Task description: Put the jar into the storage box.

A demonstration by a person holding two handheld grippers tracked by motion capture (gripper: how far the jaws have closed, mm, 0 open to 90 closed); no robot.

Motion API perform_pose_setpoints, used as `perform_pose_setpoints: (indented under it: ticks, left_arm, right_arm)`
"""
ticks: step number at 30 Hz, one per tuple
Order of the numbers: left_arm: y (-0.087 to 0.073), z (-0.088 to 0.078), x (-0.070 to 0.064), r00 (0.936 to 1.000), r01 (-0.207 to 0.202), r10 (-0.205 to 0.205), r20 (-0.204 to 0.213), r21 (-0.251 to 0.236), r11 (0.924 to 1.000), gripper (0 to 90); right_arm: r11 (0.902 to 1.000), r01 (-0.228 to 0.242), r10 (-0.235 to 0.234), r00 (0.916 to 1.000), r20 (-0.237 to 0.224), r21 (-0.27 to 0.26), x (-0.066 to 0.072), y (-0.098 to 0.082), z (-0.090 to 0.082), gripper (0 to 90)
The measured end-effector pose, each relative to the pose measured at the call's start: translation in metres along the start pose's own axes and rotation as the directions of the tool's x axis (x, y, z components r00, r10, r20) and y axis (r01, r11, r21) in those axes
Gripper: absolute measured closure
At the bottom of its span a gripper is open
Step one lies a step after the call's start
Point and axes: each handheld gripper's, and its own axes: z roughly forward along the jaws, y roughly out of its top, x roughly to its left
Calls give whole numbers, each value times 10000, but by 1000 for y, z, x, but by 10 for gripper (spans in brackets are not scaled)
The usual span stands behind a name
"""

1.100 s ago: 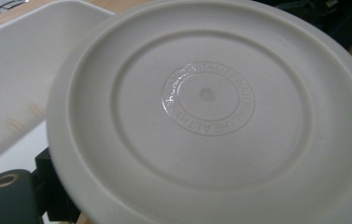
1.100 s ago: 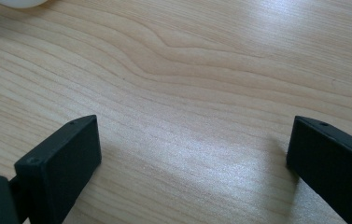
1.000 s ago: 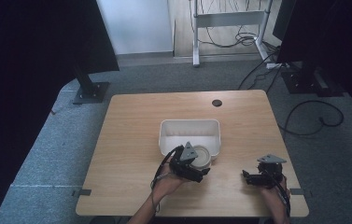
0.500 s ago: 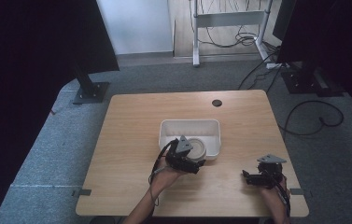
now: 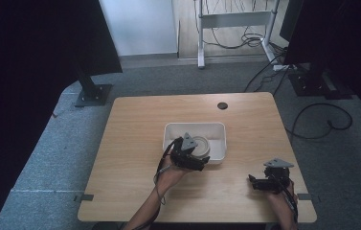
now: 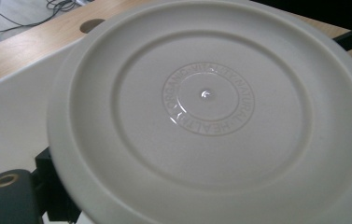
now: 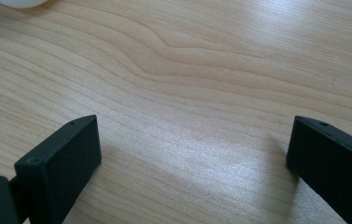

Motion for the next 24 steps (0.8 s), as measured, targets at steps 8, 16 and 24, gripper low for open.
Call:
perform_pose_setpoints:
  ticks: [8, 16, 24]
  left_arm:
    - [2, 9, 8, 9996, 182, -182, -215, -1, 9998, 105]
    - [2, 19, 14, 9979, 441, -439, -467, 48, 9990, 105]
    - [0, 30, 17, 9943, 639, -619, -867, 205, 9977, 105]
  right_arm:
    - [10000, -4, 4, 10000, -3, 1, 0, 0, 0, 26]
    - [10000, 1, -1, 10000, -5, 0, 0, 0, 0, 26]
    - [10000, 8, -8, 10000, -12, 0, 0, 0, 0, 26]
